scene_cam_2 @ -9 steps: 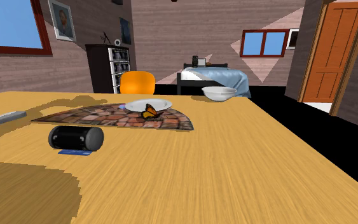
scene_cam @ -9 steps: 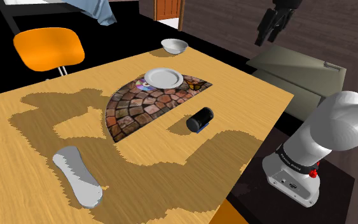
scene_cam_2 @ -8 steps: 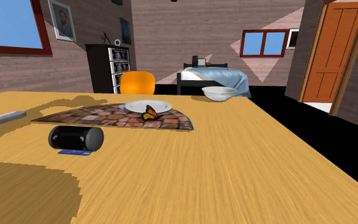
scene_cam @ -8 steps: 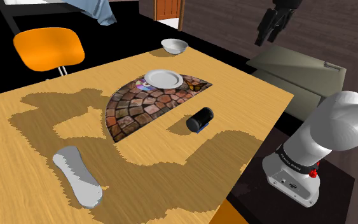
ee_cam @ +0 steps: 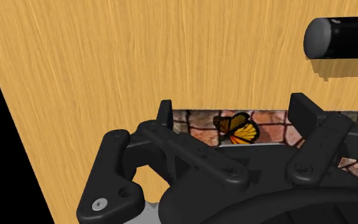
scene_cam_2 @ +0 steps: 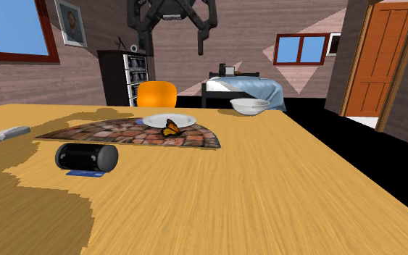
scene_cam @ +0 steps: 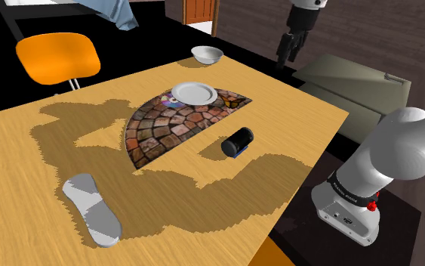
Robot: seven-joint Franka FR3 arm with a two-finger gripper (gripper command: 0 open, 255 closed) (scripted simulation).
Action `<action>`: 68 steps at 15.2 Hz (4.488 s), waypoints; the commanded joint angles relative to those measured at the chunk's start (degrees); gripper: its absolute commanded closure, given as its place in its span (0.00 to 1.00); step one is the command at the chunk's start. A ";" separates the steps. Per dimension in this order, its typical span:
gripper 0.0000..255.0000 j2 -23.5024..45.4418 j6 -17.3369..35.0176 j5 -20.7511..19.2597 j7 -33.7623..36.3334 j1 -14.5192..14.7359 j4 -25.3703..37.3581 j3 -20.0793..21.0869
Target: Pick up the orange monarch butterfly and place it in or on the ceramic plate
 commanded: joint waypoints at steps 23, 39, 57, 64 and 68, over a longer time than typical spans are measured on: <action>0.00 39.42 21.58 -5.30 -11.63 5.22 8.89 2.90; 1.00 39.94 22.77 -5.43 -11.55 5.15 8.22 2.83; 1.00 33.92 11.74 -4.58 -12.98 5.26 13.30 2.99; 1.00 44.23 8.02 -4.25 -11.30 6.45 27.11 4.02; 1.00 53.29 4.64 -4.26 -10.14 7.47 39.40 4.58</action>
